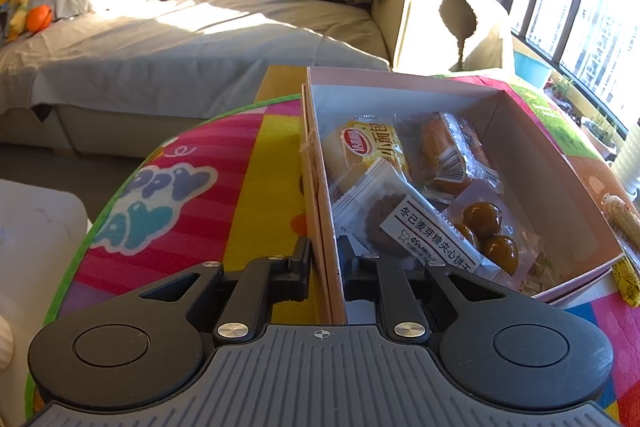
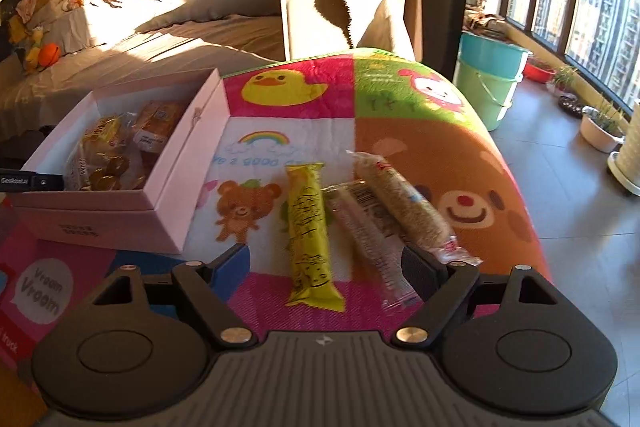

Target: Organize objects

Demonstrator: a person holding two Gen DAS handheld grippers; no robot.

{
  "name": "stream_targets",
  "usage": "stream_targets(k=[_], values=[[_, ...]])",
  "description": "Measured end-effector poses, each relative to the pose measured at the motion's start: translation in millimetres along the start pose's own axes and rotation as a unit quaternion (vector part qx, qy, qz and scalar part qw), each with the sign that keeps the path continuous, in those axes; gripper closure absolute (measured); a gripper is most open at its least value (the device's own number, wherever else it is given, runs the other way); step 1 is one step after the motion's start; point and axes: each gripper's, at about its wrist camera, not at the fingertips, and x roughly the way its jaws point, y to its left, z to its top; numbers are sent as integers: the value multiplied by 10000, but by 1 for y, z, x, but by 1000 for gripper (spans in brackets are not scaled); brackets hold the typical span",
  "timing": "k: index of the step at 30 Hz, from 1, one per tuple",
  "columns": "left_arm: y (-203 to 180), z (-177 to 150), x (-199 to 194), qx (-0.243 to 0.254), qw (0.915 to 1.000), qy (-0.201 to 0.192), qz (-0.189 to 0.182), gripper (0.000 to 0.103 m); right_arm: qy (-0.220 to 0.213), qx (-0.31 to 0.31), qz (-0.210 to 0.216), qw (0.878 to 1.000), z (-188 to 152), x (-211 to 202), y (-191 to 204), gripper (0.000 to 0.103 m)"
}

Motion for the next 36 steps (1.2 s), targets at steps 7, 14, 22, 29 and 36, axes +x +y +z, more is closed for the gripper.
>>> stream_targets(k=[7,14,22,29,36], values=[[0,0,0,-2,10000,-3,2,87,237,359,-133,9990,-8,18,-20,19],[0,0,0,-4,10000,-4,2,87,56,102,-15,9999,-6,18,-2,43],[-1,0,1,-2,10000,-9,40,87,41,-353,158,9992,13,42,32,52],[-2,2,3,54,10000,-21,25,87,500,-458,323,9972,14,47,38,82],[2,0,5,13,10000,-53,-78,87,952,-330,599,9931,-8,-13,36,82]])
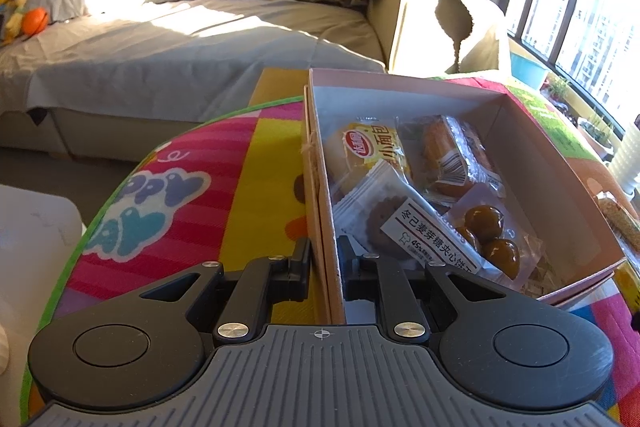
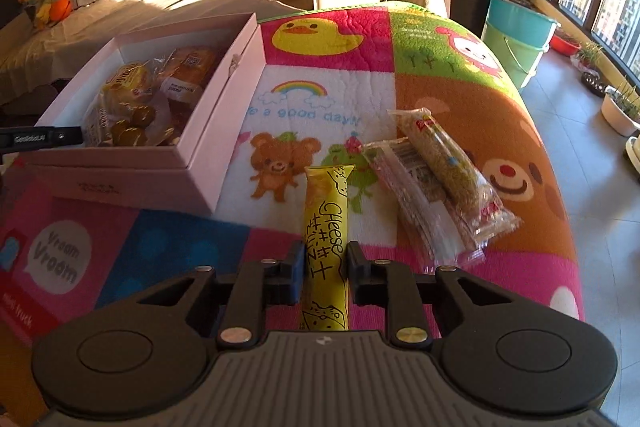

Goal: Organize objects
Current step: 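Carry the cheese stick into the pink box and open the right gripper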

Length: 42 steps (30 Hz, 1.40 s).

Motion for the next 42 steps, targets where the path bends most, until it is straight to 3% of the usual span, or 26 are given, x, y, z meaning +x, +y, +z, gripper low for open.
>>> stream_targets(k=[4,7,13,18,22,27,31,38,42], values=[[1,0,1,-48,10000,-7,-17,87,-25,-281,201,9994,-13,-38,25,82],[3,-1,0,-124,9999,-15,-69,87,-388,-533,256,9975,-7,-68,42,82],[4,-2,-1,-140,9998,-20,-107,87,-1554,-650,320,9852,45,-113,60,82],[5,-3,-2,-167,9997,-23,-150,87,-2223,-349,489,9731,88,-107,64,82],[4,-3,-2,-135,9998,-5,-136,87,-1900,-44,375,9811,116,-56,65,82],[4,-3,-2,-120,9998,-4,-139,87,-1178,14,302,9926,123,15,68,82],[4,-3,-3,-107,9999,2,-133,87,-939,22,342,9950,128,46,75,82],[4,-3,-3,-93,9999,8,-125,87,-942,-166,72,9954,133,68,89,81],[4,-3,-2,-95,9999,8,-130,87,-1023,2,264,9944,128,57,76,79]])
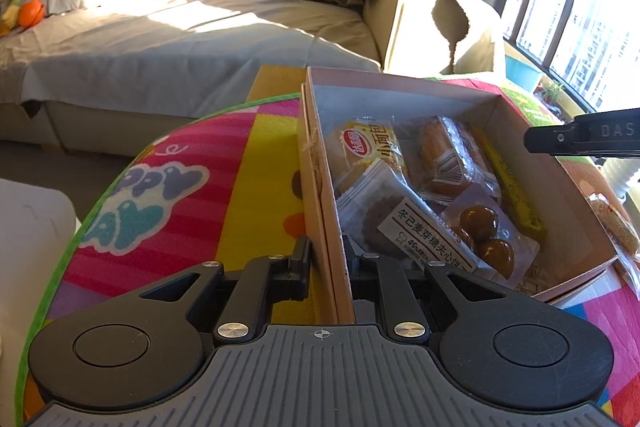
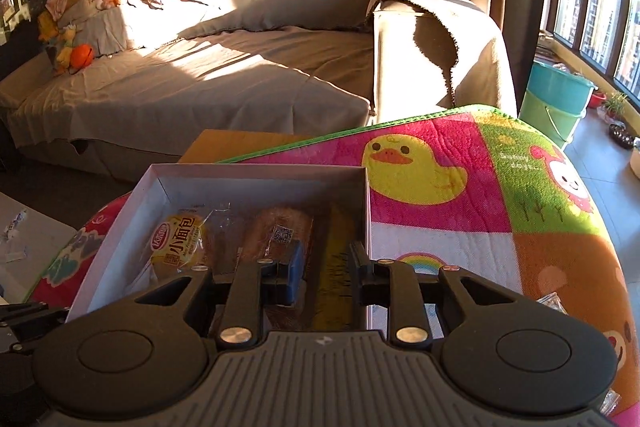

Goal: Organize objects
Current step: 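Carry the cheese stick into the pink box and open the right gripper, then move the right gripper back over the grain stick packets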

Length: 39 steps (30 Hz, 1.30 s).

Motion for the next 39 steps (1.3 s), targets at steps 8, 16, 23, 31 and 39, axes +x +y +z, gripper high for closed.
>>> stream_targets(k=[8,16,23,31,39], values=[[0,-1,0,-34,10000,-30,-12,87,-367,236,-698,9966,-35,-60,-70,68],[0,-1,0,-90,9999,-44,-7,87,201,685,-1265,9894,-102,-75,-136,50],[-1,-1,0,-58,10000,-18,33,87,206,616,-1118,9916,-108,-63,-139,38],[-2,-1,-2,-42,10000,-7,55,87,315,607,-996,9927,-111,-43,-135,30],[-2,-1,-2,-39,10000,-7,53,87,352,50,-390,9986,-115,-58,-96,39]])
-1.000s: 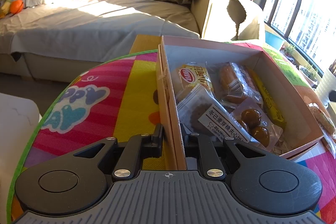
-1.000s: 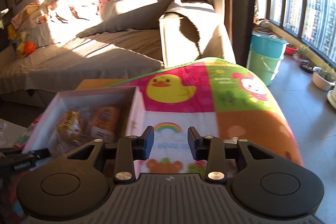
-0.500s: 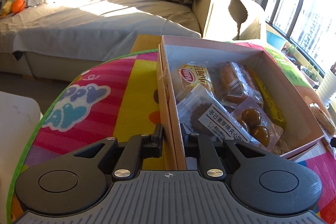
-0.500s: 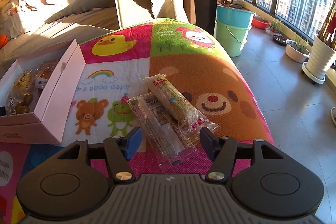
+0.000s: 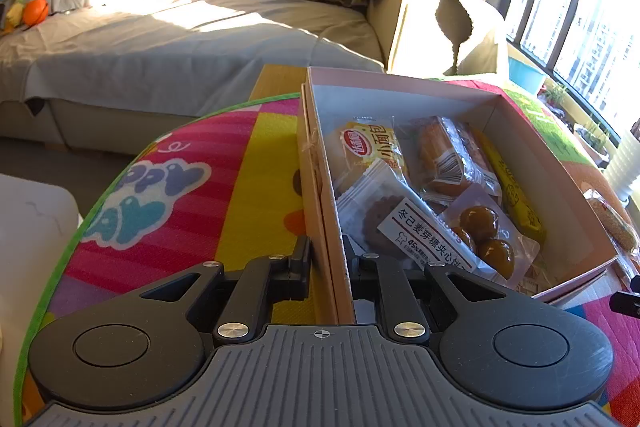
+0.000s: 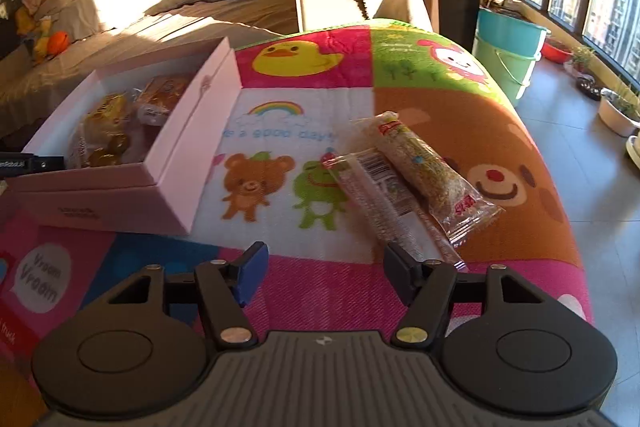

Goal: Organize objects
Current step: 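Move the right gripper back over the grain stick packets, then grasp the clear grain stick packet with the right gripper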

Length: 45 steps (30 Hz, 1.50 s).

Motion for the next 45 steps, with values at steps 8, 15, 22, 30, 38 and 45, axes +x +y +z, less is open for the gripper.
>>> stream_targets(k=[8,15,22,30,38,45], values=[[1,0,-1,-2,10000,9,-10,87,15,54,-518,9986,19,32,-27,38],[0,0,-1,4,10000,10,-13,87,82,267,-60,9996,12,25,-23,38],[0,-1,-1,27,10000,3,30,87,208,14,214,9996,4,15,9,42],[-10,3,2,227,9996,56,181,88,65,627,-137,9979,31,44,4,34],[-10,4,3,243,9996,58,149,87,41,82,-248,9997,21,33,11,67],[-8,3,4,203,9997,43,96,87,489,-455,-86,9977,2,-2,25,68]])
